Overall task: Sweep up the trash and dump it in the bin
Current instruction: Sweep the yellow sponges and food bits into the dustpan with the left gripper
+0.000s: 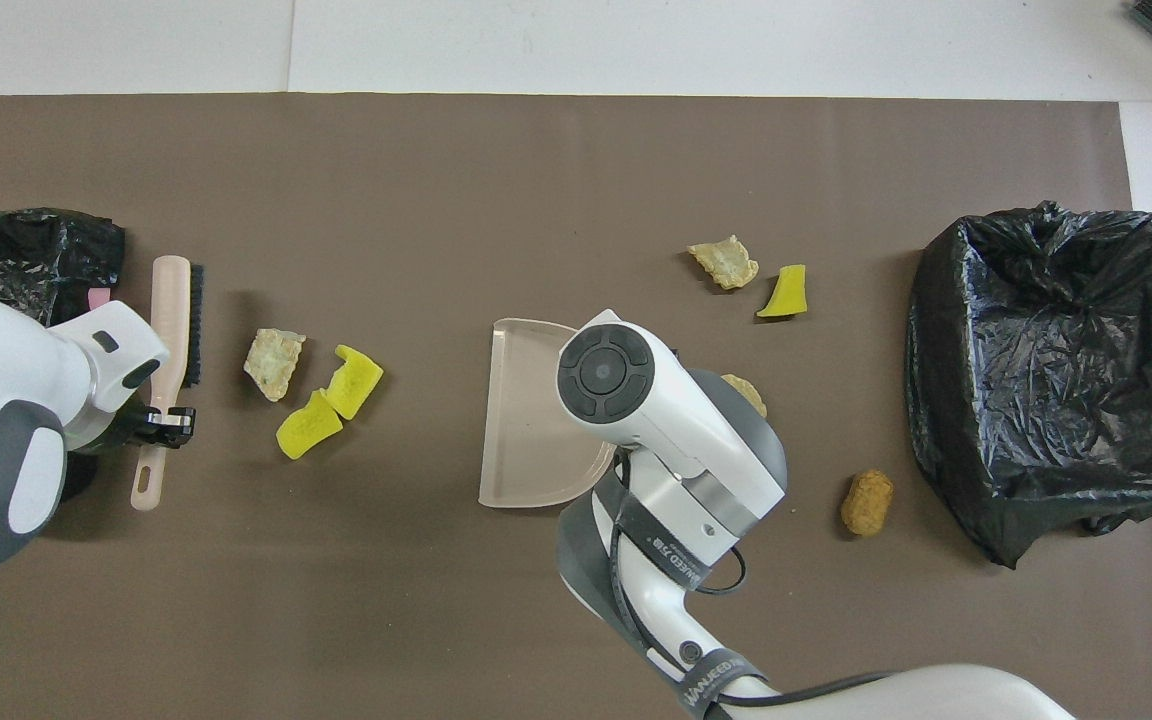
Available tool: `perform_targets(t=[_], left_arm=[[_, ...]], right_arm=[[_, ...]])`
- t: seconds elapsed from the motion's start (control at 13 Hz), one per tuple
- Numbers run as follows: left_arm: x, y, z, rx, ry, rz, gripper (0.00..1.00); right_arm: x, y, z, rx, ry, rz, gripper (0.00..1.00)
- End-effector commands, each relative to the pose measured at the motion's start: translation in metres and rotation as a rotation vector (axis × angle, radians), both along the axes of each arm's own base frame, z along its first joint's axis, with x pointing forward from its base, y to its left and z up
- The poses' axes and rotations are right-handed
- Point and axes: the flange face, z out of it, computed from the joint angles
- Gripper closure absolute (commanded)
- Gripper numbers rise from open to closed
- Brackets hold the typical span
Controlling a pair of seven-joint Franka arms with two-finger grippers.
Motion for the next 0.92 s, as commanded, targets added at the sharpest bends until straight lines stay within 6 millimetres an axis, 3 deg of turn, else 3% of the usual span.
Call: perform_targets(t=[0.0,0.15,0.39,0.85], left_arm=[[-0.013,-0.016,-0.024,0.017,0.017,-0.032,1.00],[-0.025,-0.026,-0.043,0.002,0.014,-0.051,1.00],[-0.049,-0.066,-0.048,-0.036,0.046,-0.098,1.00],[-0.100,-0.188,-0.048,-0.183,0.085,-0.094,1.00]], right_arm=[[0.004,-0.005,-0.001,-0.007,-0.006,0.027,1.00],[0.004,-0.005,-0.002,-0.006,-0.005,0.025,1.00],[0.003,-0.004,-0.001,0.000,-0.003,0.014,1.00],[0.003,-0.005,-0.002,0.001,-0.001,0.005,1.00]])
